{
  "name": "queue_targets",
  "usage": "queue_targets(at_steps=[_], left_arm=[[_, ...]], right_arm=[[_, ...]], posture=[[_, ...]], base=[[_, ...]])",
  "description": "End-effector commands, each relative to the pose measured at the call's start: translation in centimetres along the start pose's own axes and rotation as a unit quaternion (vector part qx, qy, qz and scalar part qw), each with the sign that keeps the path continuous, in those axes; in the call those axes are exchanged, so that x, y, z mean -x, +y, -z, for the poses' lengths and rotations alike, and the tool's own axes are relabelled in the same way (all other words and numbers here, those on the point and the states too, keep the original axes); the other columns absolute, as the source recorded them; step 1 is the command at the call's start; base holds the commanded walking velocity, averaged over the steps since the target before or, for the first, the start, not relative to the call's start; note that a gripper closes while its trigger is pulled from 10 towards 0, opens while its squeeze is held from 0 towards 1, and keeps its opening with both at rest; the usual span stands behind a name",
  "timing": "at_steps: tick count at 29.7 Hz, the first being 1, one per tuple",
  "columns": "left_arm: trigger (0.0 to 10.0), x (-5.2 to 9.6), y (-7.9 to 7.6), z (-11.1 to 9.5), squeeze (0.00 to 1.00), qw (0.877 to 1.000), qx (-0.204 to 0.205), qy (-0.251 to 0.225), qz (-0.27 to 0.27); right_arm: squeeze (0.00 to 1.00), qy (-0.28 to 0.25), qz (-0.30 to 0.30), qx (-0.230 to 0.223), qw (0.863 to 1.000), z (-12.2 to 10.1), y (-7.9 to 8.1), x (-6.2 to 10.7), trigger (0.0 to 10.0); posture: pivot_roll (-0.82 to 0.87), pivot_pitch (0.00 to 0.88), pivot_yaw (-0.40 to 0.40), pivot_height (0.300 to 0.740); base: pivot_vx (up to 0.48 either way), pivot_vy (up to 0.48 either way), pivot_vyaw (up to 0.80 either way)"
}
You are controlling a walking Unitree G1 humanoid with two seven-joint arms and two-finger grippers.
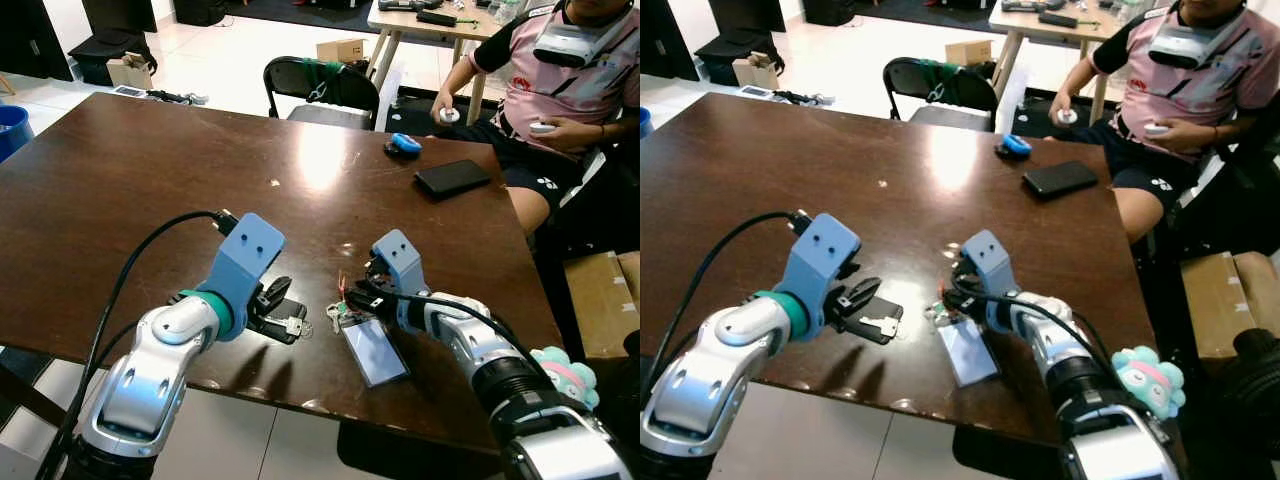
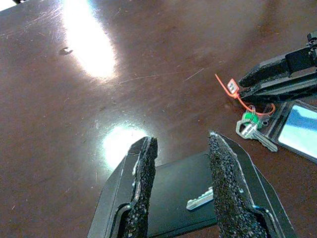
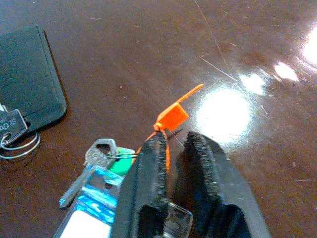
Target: Hang keys on a hook
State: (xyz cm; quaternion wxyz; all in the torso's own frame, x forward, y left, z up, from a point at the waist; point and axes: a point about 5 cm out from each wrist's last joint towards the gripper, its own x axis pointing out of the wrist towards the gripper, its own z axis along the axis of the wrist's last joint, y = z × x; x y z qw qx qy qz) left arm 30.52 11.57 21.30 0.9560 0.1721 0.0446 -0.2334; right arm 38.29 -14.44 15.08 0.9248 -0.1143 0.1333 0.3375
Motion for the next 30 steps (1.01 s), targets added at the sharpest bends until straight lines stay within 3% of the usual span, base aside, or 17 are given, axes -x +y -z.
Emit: queue_targets(at_steps=[1, 13, 17, 18, 19, 21, 22, 30], left_arm=[[10.0, 0.0, -0.1, 0.4, 0.0, 1.0, 0.004, 0.008, 0.003], [10.0, 0.0, 0.1, 0.2, 0.0, 1.0, 0.004, 0.006, -0.001], [10.0, -0.1, 0.2, 0.2, 0.0, 1.0, -0.006, 0.01, -0.001], [10.0, -0.1, 0.2, 0.6, 0.0, 1.0, -0.02, 0.02, 0.001], [10.0, -0.1, 0.1, 1.2, 0.0, 0.999, -0.026, 0.034, 0.008], [10.0, -0.1, 0.1, 1.2, 0.0, 0.999, -0.026, 0.034, 0.008], [10.0, -0.1, -0.2, 2.3, 0.0, 0.997, -0.035, 0.059, 0.025], [10.0, 1.4, -2.4, 4.2, 0.0, 0.989, -0.073, 0.086, 0.098]], right_arm=[[0.0, -0.003, -0.001, -0.011, 1.0, 0.1, -0.1, 0.1, 0.0], [0.0, -0.018, -0.003, -0.019, 1.0, -0.4, -0.2, 0.2, 0.0], [0.0, -0.073, -0.02, -0.037, 0.996, -2.1, 0.1, 0.3, 0.0], [0.0, -0.109, -0.034, -0.042, 0.993, -3.3, 0.4, 0.5, 0.0], [0.0, -0.15, -0.041, -0.048, 0.987, -4.6, 0.6, 0.8, 7.4], [0.0, -0.15, -0.041, -0.048, 0.987, -4.6, 0.6, 0.8, 7.4], [0.0, -0.201, -0.04, -0.055, 0.977, -6.5, 0.9, 1.3, 10.0], [0.0, -0.226, -0.01, -0.059, 0.972, -7.8, -0.2, 2.0, 10.0]], posture=[[0.15, 0.124, 0.072, 0.74], [0.15, 0.131, 0.07, 0.74], [0.16, 0.132, 0.071, 0.74], [0.16, 0.132, 0.073, 0.74], [0.15, 0.133, 0.076, 0.74], [0.15, 0.133, 0.076, 0.74], [0.15, 0.134, 0.087, 0.74], [0.15, 0.134, 0.086, 0.74]], base=[[0.0, 0.0, 0.0], [0.0, 0.0, 0.0], [0.0, 0.0, 0.0], [0.0, 0.0, 0.0], [0.0, 0.0, 0.0], [0.0, 0.0, 0.0], [0.0, 0.0, 0.0], [0.0, 0.0, 0.0]])
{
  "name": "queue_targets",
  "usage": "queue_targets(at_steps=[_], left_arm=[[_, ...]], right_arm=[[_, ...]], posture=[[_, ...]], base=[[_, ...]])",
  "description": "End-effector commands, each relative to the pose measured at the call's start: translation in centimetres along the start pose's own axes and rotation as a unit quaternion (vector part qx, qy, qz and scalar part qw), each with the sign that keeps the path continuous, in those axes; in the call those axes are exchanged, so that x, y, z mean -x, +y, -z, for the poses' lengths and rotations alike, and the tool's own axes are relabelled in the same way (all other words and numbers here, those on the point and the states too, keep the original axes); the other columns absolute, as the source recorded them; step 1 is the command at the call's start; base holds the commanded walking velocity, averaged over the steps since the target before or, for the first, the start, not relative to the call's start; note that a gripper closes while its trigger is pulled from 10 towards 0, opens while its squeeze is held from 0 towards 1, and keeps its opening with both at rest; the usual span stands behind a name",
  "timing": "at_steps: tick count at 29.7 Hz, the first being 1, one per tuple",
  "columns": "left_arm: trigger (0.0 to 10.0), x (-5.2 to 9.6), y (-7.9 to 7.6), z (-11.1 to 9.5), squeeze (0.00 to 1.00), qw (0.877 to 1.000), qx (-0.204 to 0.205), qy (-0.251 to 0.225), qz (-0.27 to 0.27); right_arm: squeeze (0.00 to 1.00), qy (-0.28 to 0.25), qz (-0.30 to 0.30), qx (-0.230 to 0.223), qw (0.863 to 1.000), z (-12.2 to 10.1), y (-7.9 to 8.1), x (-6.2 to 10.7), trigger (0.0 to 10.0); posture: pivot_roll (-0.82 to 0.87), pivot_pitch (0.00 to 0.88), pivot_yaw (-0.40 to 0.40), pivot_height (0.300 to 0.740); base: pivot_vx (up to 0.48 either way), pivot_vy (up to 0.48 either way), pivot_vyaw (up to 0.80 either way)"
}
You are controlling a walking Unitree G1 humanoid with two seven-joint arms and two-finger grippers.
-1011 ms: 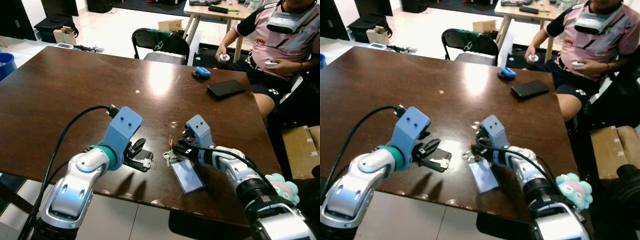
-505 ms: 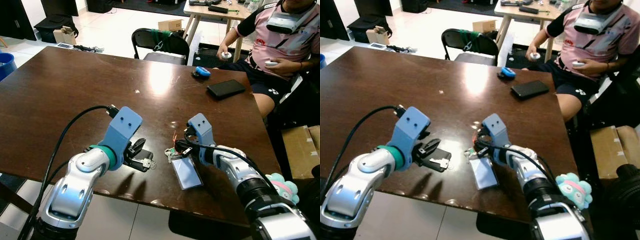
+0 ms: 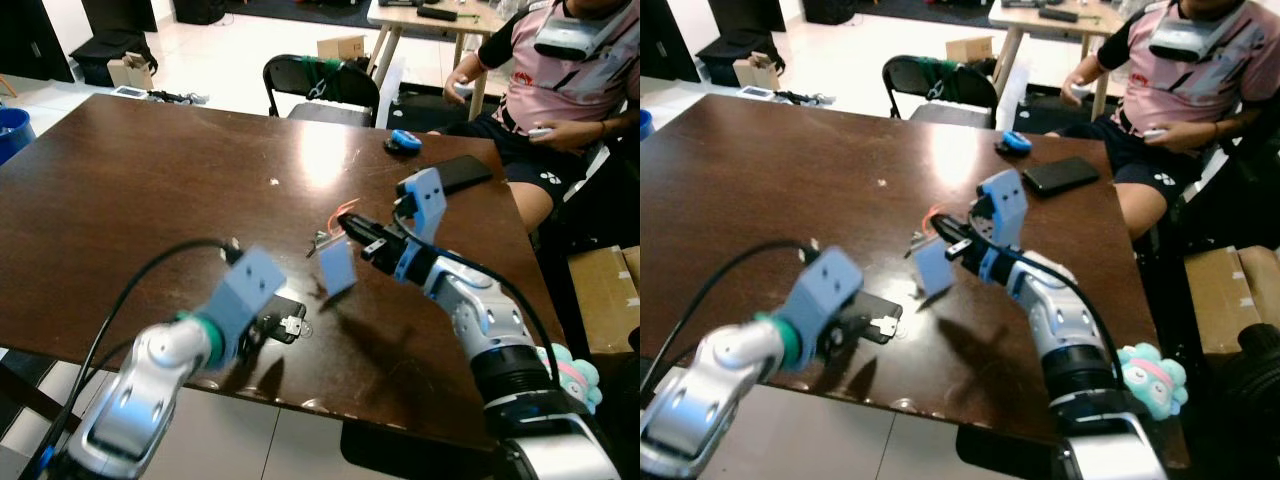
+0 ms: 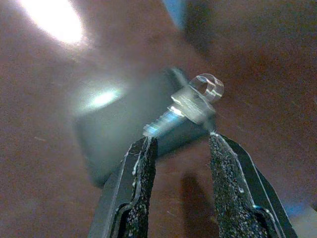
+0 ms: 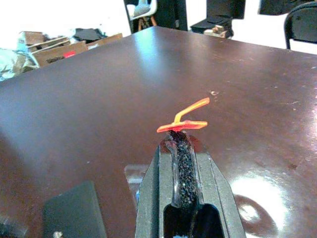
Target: Hang keys on a hook
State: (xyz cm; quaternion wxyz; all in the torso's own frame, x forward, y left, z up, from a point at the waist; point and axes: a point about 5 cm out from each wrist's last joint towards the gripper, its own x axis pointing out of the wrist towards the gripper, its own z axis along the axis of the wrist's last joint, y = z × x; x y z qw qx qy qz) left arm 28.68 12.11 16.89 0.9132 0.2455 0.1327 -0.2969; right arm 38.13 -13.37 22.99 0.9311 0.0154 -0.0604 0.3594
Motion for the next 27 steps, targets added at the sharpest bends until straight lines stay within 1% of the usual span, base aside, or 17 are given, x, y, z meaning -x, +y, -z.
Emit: queue_targets(at_steps=[1, 3, 6, 7, 8, 9, 12, 13, 14, 15, 16, 18, 19, 20, 22, 23, 27], left_arm=[[10.0, 0.2, -0.7, -0.2, 0.0, 1.0, -0.015, -0.006, 0.014], [10.0, 0.0, -0.9, 0.0, 0.0, 1.0, -0.021, -0.001, 0.016], [10.0, -0.7, -2.2, 0.4, 0.0, 0.998, -0.055, 0.013, 0.03], [10.0, -0.7, -2.2, 0.4, 0.0, 0.998, -0.055, 0.013, 0.03], [10.0, -0.9, -2.5, 0.4, 0.0, 0.997, -0.065, 0.014, 0.031], [10.0, -1.1, -2.8, 0.3, 0.0, 0.997, -0.067, 0.011, 0.03], [10.0, -1.6, -3.3, -0.3, 0.0, 0.999, -0.052, -0.003, 0.015], [10.0, -2.2, -3.0, -0.4, 0.0, 0.999, -0.045, -0.001, -0.004], [10.0, -2.2, -3.0, -0.4, 0.0, 0.999, -0.045, -0.001, -0.004], [10.0, -2.6, -2.8, -0.4, 0.0, 0.999, -0.041, 0.003, -0.015], [10.0, -3.0, -2.3, -0.3, 0.0, 0.999, -0.041, 0.007, -0.028], [10.0, -3.0, -2.3, -0.3, 0.0, 0.999, -0.041, 0.007, -0.028], [10.0, -3.5, -1.5, -0.4, 0.0, 0.998, -0.04, 0.011, -0.044], [10.0, -3.5, -1.5, -0.4, 0.0, 0.998, -0.04, 0.011, -0.044], [10.0, -3.9, 0.0, -0.4, 0.0, 0.997, -0.042, 0.019, -0.069], [10.0, -4.1, 0.3, -0.3, 0.0, 0.996, -0.043, 0.022, -0.074], [10.0, -4.1, 0.5, 0.2, 0.0, 0.996, -0.051, 0.031, -0.071]], right_arm=[[0.0, 0.0, 0.005, -0.006, 1.0, 0.0, -0.2, -0.1, 10.0], [0.0, 0.0, 0.011, -0.006, 1.0, -0.1, -0.4, -0.1, 10.0], [0.0, -0.002, 0.023, -0.006, 1.0, -0.5, -0.7, 0.1, 10.0], [0.0, -0.002, 0.023, -0.006, 1.0, -0.5, -0.7, 0.1, 10.0], [0.0, -0.002, 0.024, -0.007, 1.0, -0.5, -0.7, 0.2, 10.0], [0.0, -0.001, 0.027, -0.006, 1.0, -0.4, -0.7, 0.2, 10.0], [0.0, 0.002, 0.031, -0.008, 0.999, -0.3, -0.8, 0.3, 10.0], [0.0, 0.003, 0.034, -0.008, 0.999, -0.3, -0.8, 0.3, 10.0], [0.0, 0.003, 0.034, -0.008, 0.999, -0.3, -0.8, 0.3, 10.0], [0.0, 0.004, 0.036, -0.008, 0.999, -0.2, -0.9, 0.3, 10.0], [0.0, 0.006, 0.039, -0.008, 0.999, -0.1, -1.0, 0.3, 10.0], [0.0, 0.006, 0.039, -0.008, 0.999, -0.1, -1.0, 0.3, 10.0], [0.0, 0.008, 0.04, -0.008, 0.999, 0.0, -1.0, 0.3, 10.0], [0.0, 0.008, 0.04, -0.008, 0.999, 0.0, -1.0, 0.3, 10.0], [0.0, 0.011, 0.042, -0.009, 0.999, 0.1, -1.0, 0.2, 10.0], [0.0, 0.012, 0.043, -0.008, 0.999, 0.2, -1.0, 0.2, 10.0], [0.0, 0.012, 0.044, -0.009, 0.999, 0.2, -1.0, 0.2, 10.0]], posture=[[0.15, 0.134, 0.086, 0.74], [0.15, 0.133, 0.085, 0.74], [0.15, 0.132, 0.087, 0.74], [0.15, 0.132, 0.087, 0.74], [0.15, 0.13, 0.087, 0.74], [0.15, 0.129, 0.088, 0.74], [0.15, 0.127, 0.088, 0.74], [0.15, 0.128, 0.086, 0.74], [0.15, 0.128, 0.086, 0.74], [0.15, 0.128, 0.086, 0.74], [0.15, 0.126, 0.085, 0.74], [0.15, 0.126, 0.085, 0.74], [0.15, 0.126, 0.087, 0.74], [0.15, 0.126, 0.087, 0.74], [0.15, 0.126, 0.09, 0.74], [0.15, 0.126, 0.09, 0.74], [0.15, 0.127, 0.093, 0.74]], base=[[0.0, 0.0, 0.0], [0.0, 0.0, 0.0], [0.0, 0.0, 0.0], [0.0, 0.0, 0.0], [0.0, 0.0, 0.0], [0.0, 0.0, 0.0], [0.0, 0.0, 0.0], [0.0, 0.0, 0.0], [0.0, 0.0, 0.0], [0.0, 0.0, 0.0], [0.0, 0.0, 0.0], [0.0, 0.0, 0.0], [0.0, 0.0, 0.0], [0.0, 0.0, 0.0], [0.0, 0.0, 0.0], [0.0, 0.0, 0.0], [0.0, 0.0, 0.0]])
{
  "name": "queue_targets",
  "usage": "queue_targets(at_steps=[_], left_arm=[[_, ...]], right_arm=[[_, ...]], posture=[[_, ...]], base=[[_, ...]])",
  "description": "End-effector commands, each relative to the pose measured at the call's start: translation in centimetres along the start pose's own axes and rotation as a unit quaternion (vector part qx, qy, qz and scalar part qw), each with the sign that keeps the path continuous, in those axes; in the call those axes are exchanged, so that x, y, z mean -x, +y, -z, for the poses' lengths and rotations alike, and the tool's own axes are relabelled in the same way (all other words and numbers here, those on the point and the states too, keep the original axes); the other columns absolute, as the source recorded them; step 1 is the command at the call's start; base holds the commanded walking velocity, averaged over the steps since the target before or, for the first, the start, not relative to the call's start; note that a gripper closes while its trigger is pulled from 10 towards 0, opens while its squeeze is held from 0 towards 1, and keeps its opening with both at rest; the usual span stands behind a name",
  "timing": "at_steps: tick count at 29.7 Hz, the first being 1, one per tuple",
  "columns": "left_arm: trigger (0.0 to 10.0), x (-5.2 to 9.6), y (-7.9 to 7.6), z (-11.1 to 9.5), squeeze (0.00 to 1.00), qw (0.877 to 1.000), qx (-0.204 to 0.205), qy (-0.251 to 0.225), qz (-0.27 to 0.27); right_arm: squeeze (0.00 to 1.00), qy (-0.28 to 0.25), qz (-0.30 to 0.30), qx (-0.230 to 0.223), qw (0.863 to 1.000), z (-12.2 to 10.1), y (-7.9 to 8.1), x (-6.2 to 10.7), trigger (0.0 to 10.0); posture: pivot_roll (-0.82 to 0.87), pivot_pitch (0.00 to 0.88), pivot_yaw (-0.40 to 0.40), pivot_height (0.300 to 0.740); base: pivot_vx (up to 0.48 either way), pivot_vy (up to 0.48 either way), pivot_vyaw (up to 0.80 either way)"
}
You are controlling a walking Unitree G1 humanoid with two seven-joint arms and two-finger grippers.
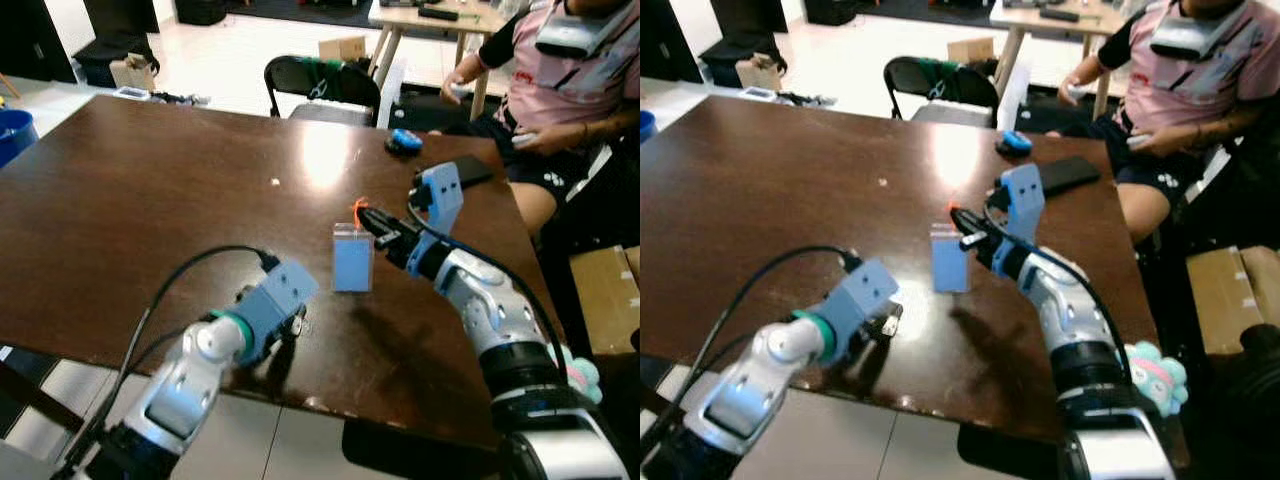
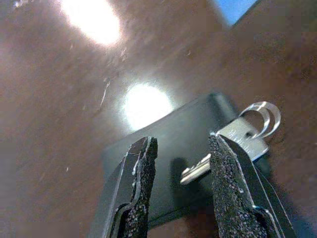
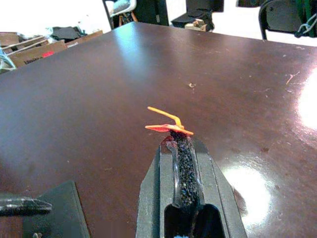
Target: Hang keys on a hook
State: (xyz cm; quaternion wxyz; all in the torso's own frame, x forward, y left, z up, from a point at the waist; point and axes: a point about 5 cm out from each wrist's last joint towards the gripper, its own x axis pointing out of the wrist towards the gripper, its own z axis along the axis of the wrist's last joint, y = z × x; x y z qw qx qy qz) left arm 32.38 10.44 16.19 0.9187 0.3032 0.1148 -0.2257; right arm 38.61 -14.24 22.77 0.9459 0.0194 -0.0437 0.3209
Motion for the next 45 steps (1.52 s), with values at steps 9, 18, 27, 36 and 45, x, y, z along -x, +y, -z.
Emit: queue_targets(at_steps=[9, 18, 27, 36, 45], left_arm=[[10.0, 0.0, -1.3, 0.9, 0.0, 0.999, 0.015, 0.006, 0.032], [10.0, 0.5, -0.2, -3.0, 0.0, 0.996, 0.041, -0.074, 0.023], [10.0, 1.3, -2.6, -2.5, 0.0, 0.992, 0.012, -0.073, 0.099], [10.0, -1.1, -4.1, -2.2, 0.0, 0.992, 0.002, -0.057, 0.116], [10.0, -1.6, -3.3, -1.4, 0.0, 0.996, 0.007, -0.035, 0.082]], right_arm=[[0.0, 0.0, 0.006, -0.002, 1.0, 0.0, -0.2, 0.1, 10.0], [0.0, 0.002, 0.005, -0.001, 1.0, 0.1, -0.1, 0.0, 10.0], [0.0, 0.004, 0.008, 0.0, 1.0, 0.3, -0.3, 0.1, 10.0], [0.0, 0.004, 0.013, 0.003, 1.0, 0.3, -0.5, 0.2, 10.0], [0.0, 0.005, 0.015, 0.001, 1.0, 0.4, -0.6, 0.3, 10.0]], posture=[[0.15, 0.123, 0.09, 0.74], [0.14, 0.116, 0.09, 0.74], [0.14, 0.108, 0.09, 0.74], [0.13, 0.112, 0.098, 0.74], [0.14, 0.12, 0.097, 0.74]], base=[[0.0, 0.0, 0.0], [0.0, 0.0, 0.0], [0.0, 0.0, 0.0], [0.0, 0.0, 0.0], [0.0, 0.0, 0.0]])
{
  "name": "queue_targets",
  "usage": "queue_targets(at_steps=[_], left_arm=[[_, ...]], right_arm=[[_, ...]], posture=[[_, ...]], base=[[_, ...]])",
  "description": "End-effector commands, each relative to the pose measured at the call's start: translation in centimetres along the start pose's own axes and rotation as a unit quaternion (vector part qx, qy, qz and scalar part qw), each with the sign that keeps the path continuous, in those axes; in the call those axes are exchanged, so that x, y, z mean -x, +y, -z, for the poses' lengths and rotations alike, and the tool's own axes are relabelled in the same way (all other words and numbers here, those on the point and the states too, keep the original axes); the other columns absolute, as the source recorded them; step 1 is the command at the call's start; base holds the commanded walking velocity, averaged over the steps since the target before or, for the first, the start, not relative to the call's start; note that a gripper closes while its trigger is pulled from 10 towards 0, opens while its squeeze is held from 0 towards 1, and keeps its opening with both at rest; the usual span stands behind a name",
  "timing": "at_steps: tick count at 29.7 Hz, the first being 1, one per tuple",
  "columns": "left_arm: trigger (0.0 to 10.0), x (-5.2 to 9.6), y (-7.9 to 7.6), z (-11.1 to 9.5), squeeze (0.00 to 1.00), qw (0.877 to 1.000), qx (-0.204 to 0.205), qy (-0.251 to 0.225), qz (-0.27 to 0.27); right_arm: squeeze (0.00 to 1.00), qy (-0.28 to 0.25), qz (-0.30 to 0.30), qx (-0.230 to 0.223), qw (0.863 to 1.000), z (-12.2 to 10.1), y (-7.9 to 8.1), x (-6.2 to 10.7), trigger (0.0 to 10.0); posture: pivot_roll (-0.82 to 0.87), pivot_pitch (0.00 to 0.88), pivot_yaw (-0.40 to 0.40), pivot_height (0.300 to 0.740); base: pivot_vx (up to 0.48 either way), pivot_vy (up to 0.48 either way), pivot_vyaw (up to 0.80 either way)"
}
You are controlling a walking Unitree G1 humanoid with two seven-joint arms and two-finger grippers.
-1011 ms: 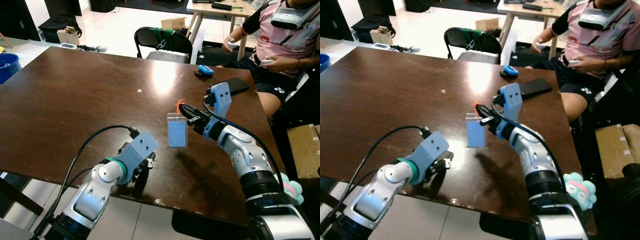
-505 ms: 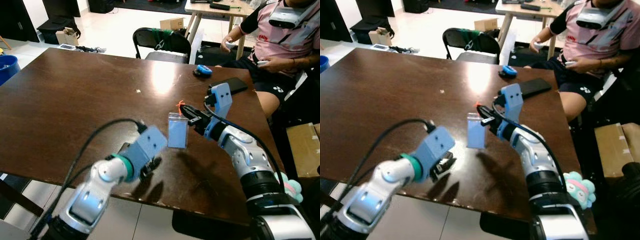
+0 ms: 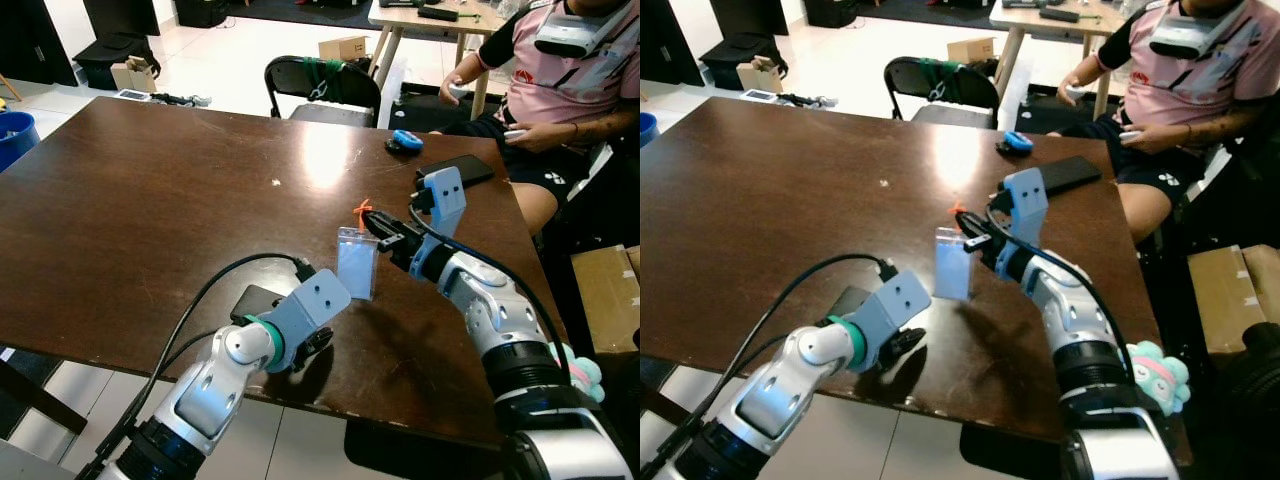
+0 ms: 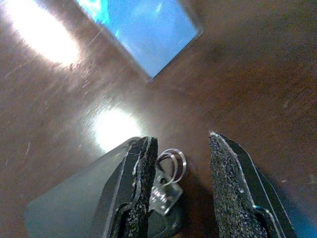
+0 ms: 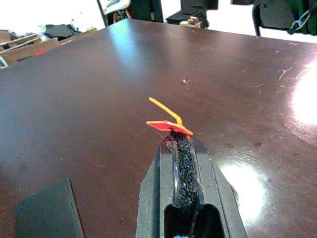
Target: Hang keys on a hook
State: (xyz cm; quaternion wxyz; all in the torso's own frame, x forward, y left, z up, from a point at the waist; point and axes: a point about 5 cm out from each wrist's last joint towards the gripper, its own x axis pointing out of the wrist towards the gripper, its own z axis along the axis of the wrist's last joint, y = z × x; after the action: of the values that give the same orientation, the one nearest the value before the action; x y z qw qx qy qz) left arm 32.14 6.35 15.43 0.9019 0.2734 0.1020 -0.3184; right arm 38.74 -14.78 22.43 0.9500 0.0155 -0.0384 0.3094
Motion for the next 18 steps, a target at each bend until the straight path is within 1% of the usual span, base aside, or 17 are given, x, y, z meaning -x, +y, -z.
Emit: queue_targets(at_steps=[1, 4, 7, 8, 10, 11, 12, 13, 14, 15, 18], left_arm=[[10.0, 0.0, 0.1, 0.5, 0.0, 1.0, -0.001, 0.01, -0.006], [10.0, -0.2, 1.2, 1.5, 0.0, 0.999, -0.014, 0.027, -0.037], [10.0, -0.2, 1.4, 1.9, 0.0, 0.999, -0.02, 0.031, -0.039], [9.6, -0.1, 1.5, 2.3, 0.0, 0.998, -0.024, 0.036, -0.04], [9.6, -0.1, 1.5, 2.3, 0.0, 0.998, -0.024, 0.036, -0.04], [4.8, 0.2, 1.4, 3.2, 0.0, 0.998, -0.028, 0.045, -0.037], [4.8, 0.2, 1.4, 3.2, 0.0, 0.998, -0.028, 0.045, -0.037], [3.5, 0.4, 1.4, 3.5, 0.0, 0.998, -0.03, 0.049, -0.036], [1.9, 0.6, 1.2, 3.8, 0.0, 0.998, -0.031, 0.052, -0.033], [0.0, 0.8, 1.0, 3.9, 0.0, 0.998, -0.031, 0.053, -0.03], [0.0, 1.0, 0.9, 3.8, 0.0, 0.998, -0.028, 0.051, -0.029]], right_arm=[[0.0, -0.001, 0.003, -0.002, 1.0, 0.1, -0.1, 0.0, 10.0], [0.0, -0.003, -0.001, -0.003, 1.0, 0.0, 0.1, -0.1, 10.0], [0.0, -0.003, -0.001, -0.003, 1.0, 0.0, 0.1, -0.1, 10.0], [0.0, -0.003, -0.001, -0.003, 1.0, 0.0, 0.1, -0.1, 10.0], [0.0, -0.003, -0.001, -0.003, 1.0, 0.0, 0.1, -0.1, 10.0], [0.0, -0.004, -0.001, -0.003, 1.0, -0.1, 0.1, -0.1, 10.0], [0.0, -0.004, -0.001, -0.003, 1.0, -0.1, 0.1, -0.1, 10.0], [0.0, -0.004, -0.001, -0.003, 1.0, -0.1, 0.1, -0.1, 10.0], [0.0, -0.004, -0.001, -0.004, 1.0, -0.1, 0.1, -0.1, 10.0], [0.0, -0.004, -0.001, -0.004, 1.0, -0.1, 0.1, -0.1, 10.0], [0.0, -0.004, -0.002, -0.004, 1.0, -0.1, 0.1, -0.1, 10.0]], posture=[[0.14, 0.12, 0.097, 0.74], [0.13, 0.123, 0.095, 0.74], [0.13, 0.125, 0.094, 0.74], [0.13, 0.126, 0.093, 0.74], [0.13, 0.126, 0.093, 0.74], [0.13, 0.128, 0.093, 0.74], [0.13, 0.128, 0.093, 0.74], [0.13, 0.127, 0.092, 0.74], [0.14, 0.128, 0.092, 0.74], [0.14, 0.127, 0.091, 0.74], [0.14, 0.127, 0.09, 0.74]], base=[[0.0, 0.0, 0.0], [0.0, 0.0, 0.0], [0.0, 0.0, 0.0], [0.0, 0.0, 0.0], [0.0, 0.0, 0.0], [0.0, 0.0, 0.0], [0.0, 0.0, 0.0], [0.0, 0.0, 0.0], [0.0, 0.0, 0.0], [0.0, 0.0, 0.0], [0.0, 0.0, 0.0]])
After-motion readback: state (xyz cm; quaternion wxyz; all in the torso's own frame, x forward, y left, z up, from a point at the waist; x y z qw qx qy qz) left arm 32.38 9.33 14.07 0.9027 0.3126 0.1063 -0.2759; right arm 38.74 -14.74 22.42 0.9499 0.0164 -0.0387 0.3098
